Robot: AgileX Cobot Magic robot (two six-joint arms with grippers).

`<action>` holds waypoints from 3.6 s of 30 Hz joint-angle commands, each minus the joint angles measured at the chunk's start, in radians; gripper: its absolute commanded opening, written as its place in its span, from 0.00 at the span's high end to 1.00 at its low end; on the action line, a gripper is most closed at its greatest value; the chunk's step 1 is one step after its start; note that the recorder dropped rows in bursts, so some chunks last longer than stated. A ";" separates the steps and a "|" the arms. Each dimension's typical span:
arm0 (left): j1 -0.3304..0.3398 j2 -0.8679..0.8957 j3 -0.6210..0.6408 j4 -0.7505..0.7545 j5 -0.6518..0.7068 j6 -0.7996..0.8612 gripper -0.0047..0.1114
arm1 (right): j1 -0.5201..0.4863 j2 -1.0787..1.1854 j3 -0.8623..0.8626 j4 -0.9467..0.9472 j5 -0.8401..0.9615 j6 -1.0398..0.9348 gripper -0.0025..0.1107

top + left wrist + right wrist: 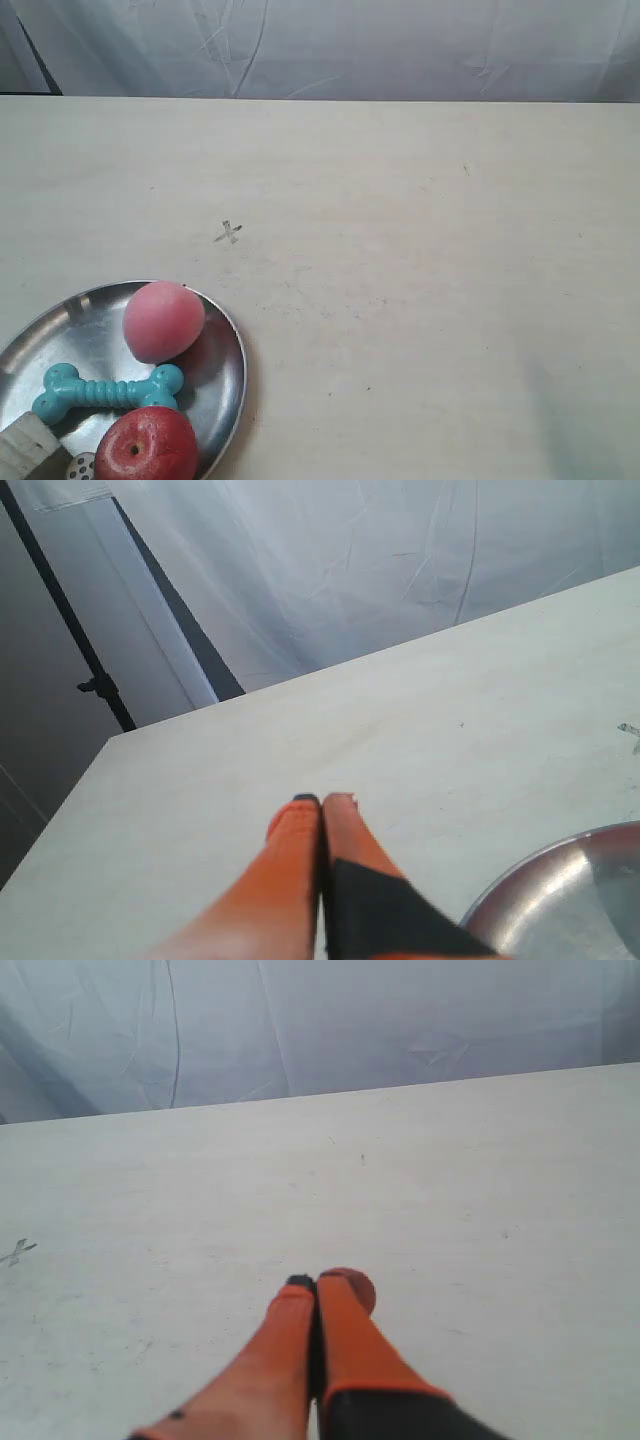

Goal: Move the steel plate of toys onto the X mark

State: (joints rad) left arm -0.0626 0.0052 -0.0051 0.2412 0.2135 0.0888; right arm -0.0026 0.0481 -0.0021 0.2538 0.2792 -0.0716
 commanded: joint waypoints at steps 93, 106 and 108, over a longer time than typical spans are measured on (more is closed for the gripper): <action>0.001 1.155 -0.643 -0.076 0.802 -0.327 0.89 | 0.375 1.698 -0.961 0.679 0.520 -0.467 0.60; 0.108 1.147 -0.558 -0.248 0.699 -0.291 0.58 | 0.481 1.724 -0.961 0.713 0.388 -0.486 0.61; 0.136 1.158 -0.553 -0.290 0.675 -0.260 0.58 | 0.481 1.745 -0.963 0.713 0.388 -0.499 0.61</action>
State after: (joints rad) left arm 0.0418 1.1615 -0.5663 0.0177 0.9301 -0.2152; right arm 0.4747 1.7696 -0.9583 0.9696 0.6879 -0.5492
